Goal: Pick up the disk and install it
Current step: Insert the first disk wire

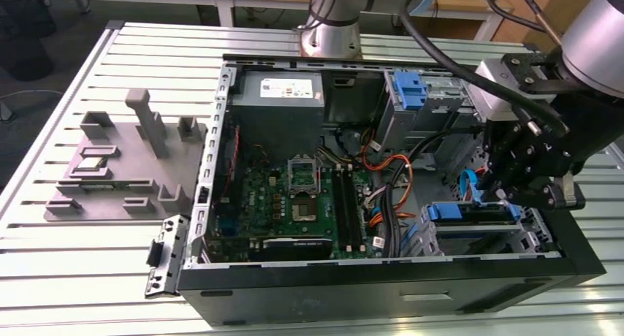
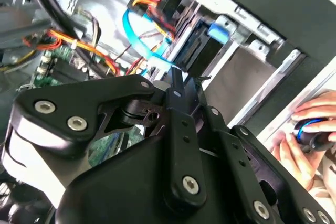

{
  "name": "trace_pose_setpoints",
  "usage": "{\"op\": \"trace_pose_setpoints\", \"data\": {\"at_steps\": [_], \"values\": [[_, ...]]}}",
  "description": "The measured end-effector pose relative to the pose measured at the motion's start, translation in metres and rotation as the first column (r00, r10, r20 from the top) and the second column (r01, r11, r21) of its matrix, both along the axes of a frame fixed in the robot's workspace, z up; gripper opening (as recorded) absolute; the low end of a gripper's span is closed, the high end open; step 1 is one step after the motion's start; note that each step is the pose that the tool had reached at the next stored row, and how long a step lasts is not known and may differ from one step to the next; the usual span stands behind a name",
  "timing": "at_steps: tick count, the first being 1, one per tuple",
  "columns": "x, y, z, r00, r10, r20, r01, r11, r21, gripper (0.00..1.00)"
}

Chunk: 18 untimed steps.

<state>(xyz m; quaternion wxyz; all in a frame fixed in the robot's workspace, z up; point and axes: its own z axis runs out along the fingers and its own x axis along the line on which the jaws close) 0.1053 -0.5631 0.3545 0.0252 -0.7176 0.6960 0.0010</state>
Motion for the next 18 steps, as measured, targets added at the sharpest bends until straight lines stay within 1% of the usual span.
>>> {"op": "trace_pose_setpoints", "data": {"at_steps": [1, 2, 7, 10, 15, 18], "values": [[0.0003, 0.0000, -0.0001, 0.9999, 0.000, -0.0150, 0.000, 1.0000, 0.0001, 0.23], [0.0002, 0.0001, -0.0002, 0.9998, 0.000, -0.0189, 0.000, 1.0000, 0.0003, 0.23], [0.0013, 0.0000, -0.0002, 0.9998, 0.000, -0.0196, 0.000, 1.0000, 0.0002, 0.23], [0.0069, 0.0000, -0.0002, 0.9998, 0.000, -0.0197, 0.000, 1.0000, 0.0002, 0.23], [0.0207, 0.0000, -0.0002, 0.9998, 0.000, -0.0199, 0.000, 1.0000, 0.0002, 0.23], [0.0229, 0.0001, -0.0002, 0.9998, 0.000, -0.0200, 0.000, 1.0000, 0.0003, 0.23]]}}
